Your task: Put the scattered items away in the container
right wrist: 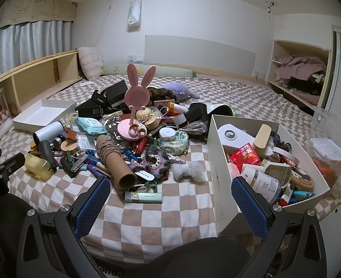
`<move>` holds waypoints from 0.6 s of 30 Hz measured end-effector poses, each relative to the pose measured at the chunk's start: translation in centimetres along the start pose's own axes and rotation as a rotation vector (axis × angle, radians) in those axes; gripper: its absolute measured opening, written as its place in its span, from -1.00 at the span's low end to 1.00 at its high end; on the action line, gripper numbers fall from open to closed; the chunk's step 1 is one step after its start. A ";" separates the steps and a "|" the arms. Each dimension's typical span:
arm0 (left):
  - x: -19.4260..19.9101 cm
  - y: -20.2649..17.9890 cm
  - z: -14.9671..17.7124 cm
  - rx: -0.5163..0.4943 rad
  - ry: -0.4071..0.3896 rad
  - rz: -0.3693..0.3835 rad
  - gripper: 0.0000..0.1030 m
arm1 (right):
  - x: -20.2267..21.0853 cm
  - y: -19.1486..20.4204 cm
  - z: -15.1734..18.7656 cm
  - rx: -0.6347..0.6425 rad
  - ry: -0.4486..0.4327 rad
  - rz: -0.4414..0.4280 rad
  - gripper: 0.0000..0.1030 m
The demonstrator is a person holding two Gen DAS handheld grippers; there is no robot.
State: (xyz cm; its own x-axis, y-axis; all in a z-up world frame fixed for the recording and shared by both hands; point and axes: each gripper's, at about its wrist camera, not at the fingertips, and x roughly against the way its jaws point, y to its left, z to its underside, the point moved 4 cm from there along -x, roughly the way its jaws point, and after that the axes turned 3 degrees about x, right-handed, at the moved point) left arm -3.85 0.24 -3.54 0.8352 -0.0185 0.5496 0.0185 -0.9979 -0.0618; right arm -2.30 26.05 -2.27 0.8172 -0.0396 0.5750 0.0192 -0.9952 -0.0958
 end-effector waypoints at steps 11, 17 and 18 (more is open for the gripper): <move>-0.3 0.2 -0.1 0.049 -0.041 0.041 1.00 | -1.9 0.1 0.7 -0.013 0.033 0.000 1.00; -0.7 0.6 -0.9 0.102 -0.066 0.075 1.00 | -2.8 0.1 0.1 -0.029 0.028 -0.025 1.00; -0.6 0.7 -1.0 0.110 -0.086 0.079 1.00 | -2.8 0.1 -0.2 -0.042 0.012 -0.043 1.00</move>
State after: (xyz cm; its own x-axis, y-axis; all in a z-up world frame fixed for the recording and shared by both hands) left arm -4.89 -0.48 -3.03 0.8802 -0.0868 0.4666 0.0071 -0.9806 -0.1958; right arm -4.69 26.04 -3.75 0.8092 0.0024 0.5875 0.0295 -0.9989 -0.0366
